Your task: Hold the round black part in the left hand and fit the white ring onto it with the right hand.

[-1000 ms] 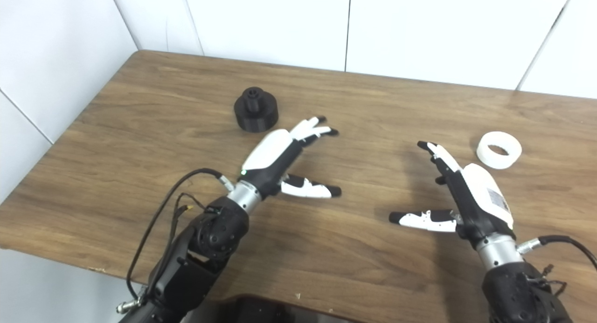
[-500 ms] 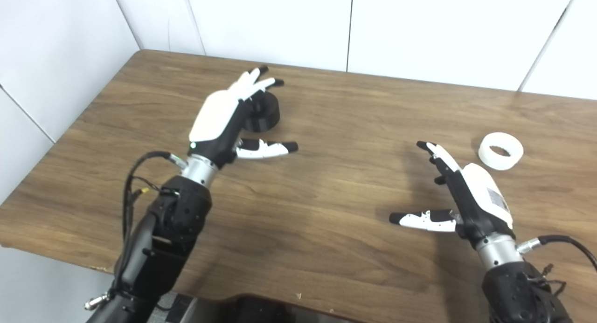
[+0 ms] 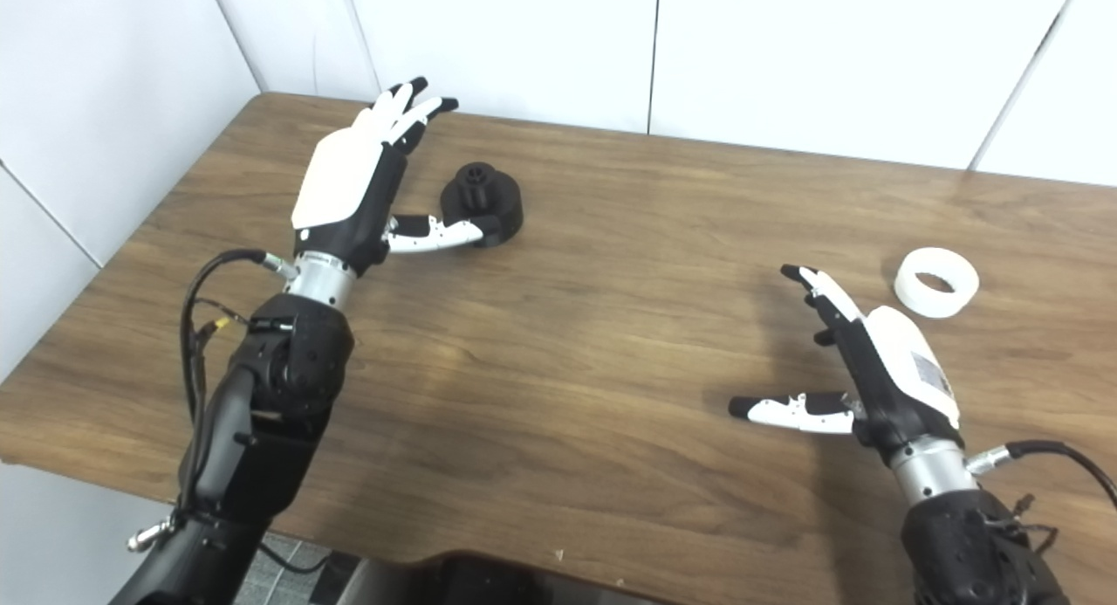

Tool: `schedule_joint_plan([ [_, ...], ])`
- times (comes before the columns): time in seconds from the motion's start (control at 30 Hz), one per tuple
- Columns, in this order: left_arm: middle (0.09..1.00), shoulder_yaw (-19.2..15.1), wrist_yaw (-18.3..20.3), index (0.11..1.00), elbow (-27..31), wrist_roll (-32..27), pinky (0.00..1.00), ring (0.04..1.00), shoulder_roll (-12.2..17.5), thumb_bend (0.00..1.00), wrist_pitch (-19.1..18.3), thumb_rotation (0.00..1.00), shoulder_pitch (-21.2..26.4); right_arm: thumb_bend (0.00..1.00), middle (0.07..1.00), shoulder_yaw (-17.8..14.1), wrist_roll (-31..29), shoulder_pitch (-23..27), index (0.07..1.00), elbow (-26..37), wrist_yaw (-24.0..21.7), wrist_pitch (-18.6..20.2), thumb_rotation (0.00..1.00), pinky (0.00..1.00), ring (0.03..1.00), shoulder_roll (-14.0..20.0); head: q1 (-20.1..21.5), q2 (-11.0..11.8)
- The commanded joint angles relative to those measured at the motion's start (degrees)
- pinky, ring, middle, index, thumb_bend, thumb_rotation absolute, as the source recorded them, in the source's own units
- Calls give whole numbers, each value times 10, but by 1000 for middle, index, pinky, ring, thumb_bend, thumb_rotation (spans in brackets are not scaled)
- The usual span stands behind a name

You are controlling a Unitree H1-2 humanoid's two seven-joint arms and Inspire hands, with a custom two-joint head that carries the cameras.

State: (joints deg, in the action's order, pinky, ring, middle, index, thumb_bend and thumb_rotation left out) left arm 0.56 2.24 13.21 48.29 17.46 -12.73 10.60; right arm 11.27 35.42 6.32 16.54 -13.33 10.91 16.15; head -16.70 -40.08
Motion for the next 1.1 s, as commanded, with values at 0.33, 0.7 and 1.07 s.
schedule_joint_plan([
  [0.33,1000,-1,-36,909,-100,17,995,1000,54,987,-3,454,73,923,948,-7,2,9,915,16,14,-14,294,723,890,4,2,-1],
  [0.7,1000,35,6,932,-155,11,1000,1000,75,1000,-23,593,94,928,950,-10,5,7,916,18,17,-17,313,726,888,6,6,-4],
  [1.07,1000,56,46,906,-169,-2,1000,1000,88,1000,-28,679,104,927,955,-11,7,7,916,19,20,-17,324,731,887,5,8,-6],
])
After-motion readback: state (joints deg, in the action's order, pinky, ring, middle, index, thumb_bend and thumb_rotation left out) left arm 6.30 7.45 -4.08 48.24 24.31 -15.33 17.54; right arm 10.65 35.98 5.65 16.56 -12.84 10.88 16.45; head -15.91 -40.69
